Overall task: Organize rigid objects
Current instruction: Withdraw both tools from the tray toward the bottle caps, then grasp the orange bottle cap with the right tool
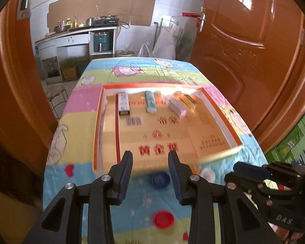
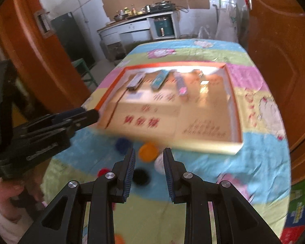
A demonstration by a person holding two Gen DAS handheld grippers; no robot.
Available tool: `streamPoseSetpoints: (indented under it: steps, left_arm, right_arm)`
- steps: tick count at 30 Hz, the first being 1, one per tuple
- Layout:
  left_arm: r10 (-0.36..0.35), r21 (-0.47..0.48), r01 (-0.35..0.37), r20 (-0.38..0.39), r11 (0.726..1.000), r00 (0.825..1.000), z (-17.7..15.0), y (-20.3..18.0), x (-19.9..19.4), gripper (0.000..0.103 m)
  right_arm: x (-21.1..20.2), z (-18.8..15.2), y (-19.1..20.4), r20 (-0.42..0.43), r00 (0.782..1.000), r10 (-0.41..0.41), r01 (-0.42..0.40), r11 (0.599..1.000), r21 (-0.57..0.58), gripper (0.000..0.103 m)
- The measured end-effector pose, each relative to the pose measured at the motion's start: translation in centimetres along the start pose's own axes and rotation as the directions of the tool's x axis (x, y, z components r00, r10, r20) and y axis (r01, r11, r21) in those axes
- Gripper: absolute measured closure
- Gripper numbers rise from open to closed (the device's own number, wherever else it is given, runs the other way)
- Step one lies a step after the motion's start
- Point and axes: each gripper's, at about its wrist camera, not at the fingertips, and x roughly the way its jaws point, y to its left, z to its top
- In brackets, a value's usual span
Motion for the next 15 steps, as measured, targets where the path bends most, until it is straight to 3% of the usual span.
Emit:
streamPoseSetpoints:
  steps: [6, 10, 15]
  left_arm:
    - [-0.013, 0.024, 0.013, -0.004, 1.0, 1.0, -3.5, -0.3, -1.1, 0.056]
    - [-0.022, 0.027, 0.022, -0.012, 0.999, 1.0, -5.5, -0.2, -1.3, 0.056]
    - [-0.047, 0.026, 0.047, -0.021, 0.999, 0.999, -7.1, -0.3, -1.4, 0.056]
  right_arm:
    - [-0.8, -5.8, 2.9, -0.043, 0.997, 0.059, -0.061, 0.997, -0.054, 0.073]
    - [-1.2, -9.8, 4.8, -0.065, 0.996, 0.068, -0.075, 0.989, -0.125, 0.073]
    - [-1.1, -12.2, 5.9, -0.081, 0.991, 0.102, -0.114, 0.98, -0.16, 0.073]
